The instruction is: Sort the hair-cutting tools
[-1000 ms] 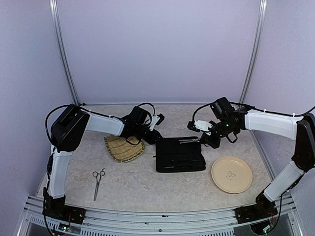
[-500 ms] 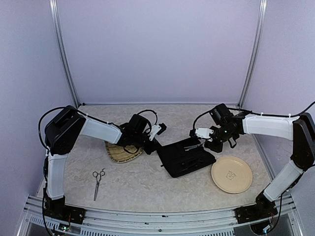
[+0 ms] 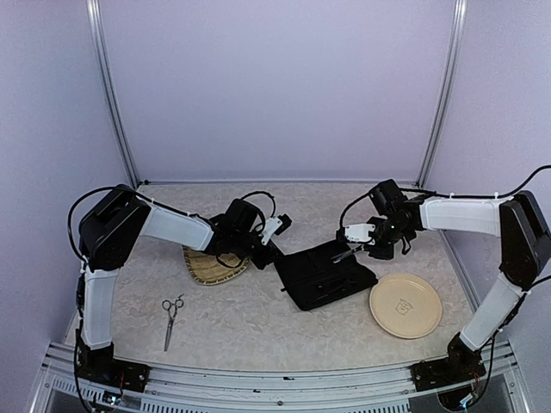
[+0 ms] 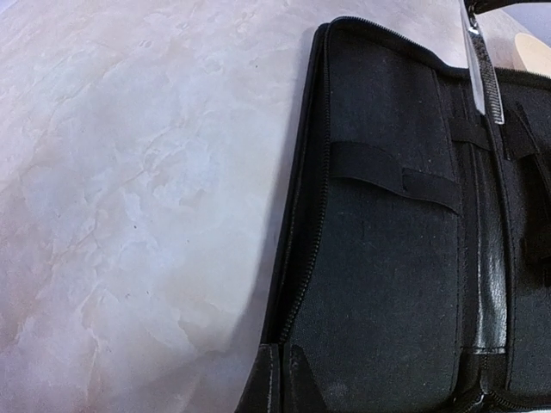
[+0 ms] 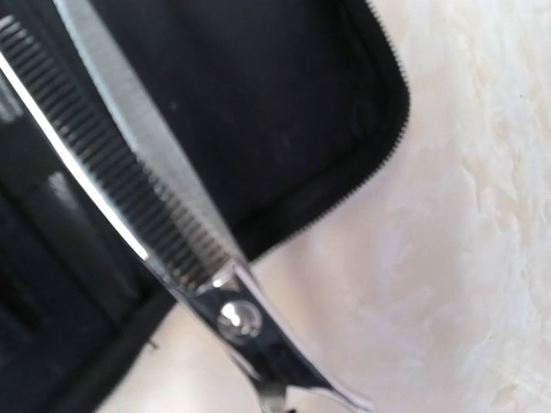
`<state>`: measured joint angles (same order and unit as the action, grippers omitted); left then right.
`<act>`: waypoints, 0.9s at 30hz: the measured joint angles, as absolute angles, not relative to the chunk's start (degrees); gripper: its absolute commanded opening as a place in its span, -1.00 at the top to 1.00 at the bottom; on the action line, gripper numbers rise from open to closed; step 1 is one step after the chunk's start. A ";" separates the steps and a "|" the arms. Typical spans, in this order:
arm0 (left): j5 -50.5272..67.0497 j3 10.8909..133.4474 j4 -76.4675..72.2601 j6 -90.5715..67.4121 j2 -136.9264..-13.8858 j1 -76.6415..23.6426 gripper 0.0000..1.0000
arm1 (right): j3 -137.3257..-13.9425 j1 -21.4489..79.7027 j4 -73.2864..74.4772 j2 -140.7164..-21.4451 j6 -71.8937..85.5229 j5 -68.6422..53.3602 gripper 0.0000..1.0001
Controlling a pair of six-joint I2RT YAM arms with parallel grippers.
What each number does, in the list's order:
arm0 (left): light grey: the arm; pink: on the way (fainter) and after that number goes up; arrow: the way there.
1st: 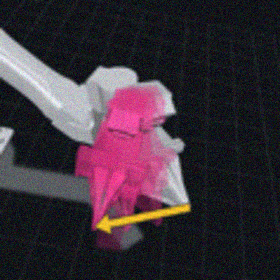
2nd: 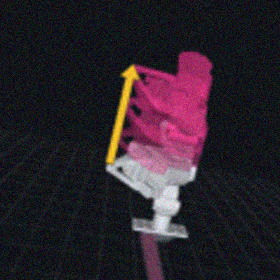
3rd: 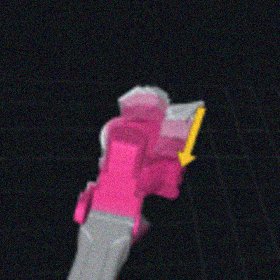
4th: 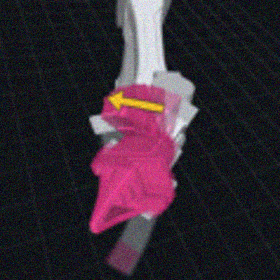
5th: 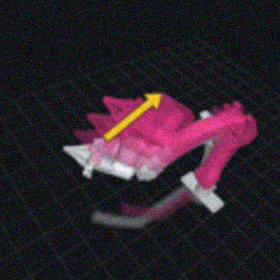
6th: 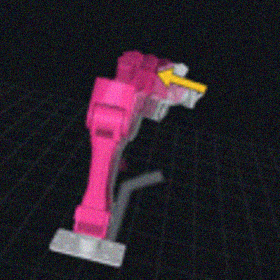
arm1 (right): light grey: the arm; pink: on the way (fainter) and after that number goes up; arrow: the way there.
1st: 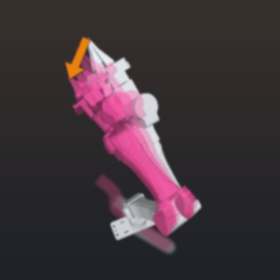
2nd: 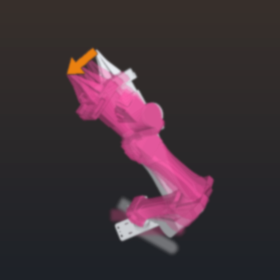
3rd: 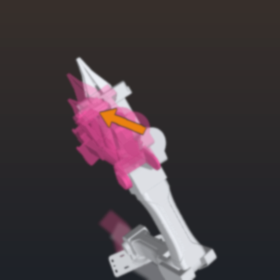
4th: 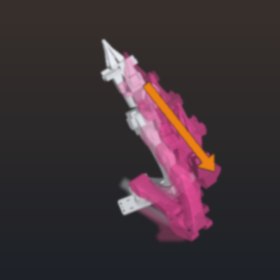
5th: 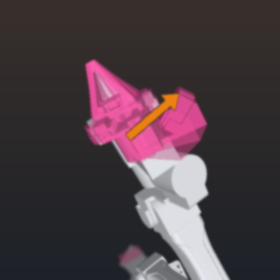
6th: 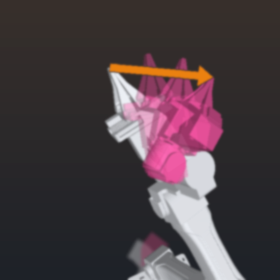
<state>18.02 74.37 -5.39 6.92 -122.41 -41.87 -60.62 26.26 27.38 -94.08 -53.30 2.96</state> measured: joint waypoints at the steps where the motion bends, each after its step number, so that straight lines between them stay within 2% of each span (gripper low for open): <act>1: 18.04 74.74 -5.19 6.72 -122.45 -41.82 0.99 | -60.88 26.17 27.33 -94.59 -53.91 3.07 1.00; 13: 20.36 78.98 -4.14 4.93 -124.27 -40.82 0.98 | -71.13 25.98 26.35 -104.97 -55.66 4.49 1.00; 27: 21.78 80.82 -2.52 3.16 -126.72 -40.21 0.99 | -71.90 26.79 26.41 -108.64 -53.21 8.58 1.00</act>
<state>21.78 80.82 -2.52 3.16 -126.72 -40.21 -71.90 26.79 26.41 -108.64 -53.21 8.58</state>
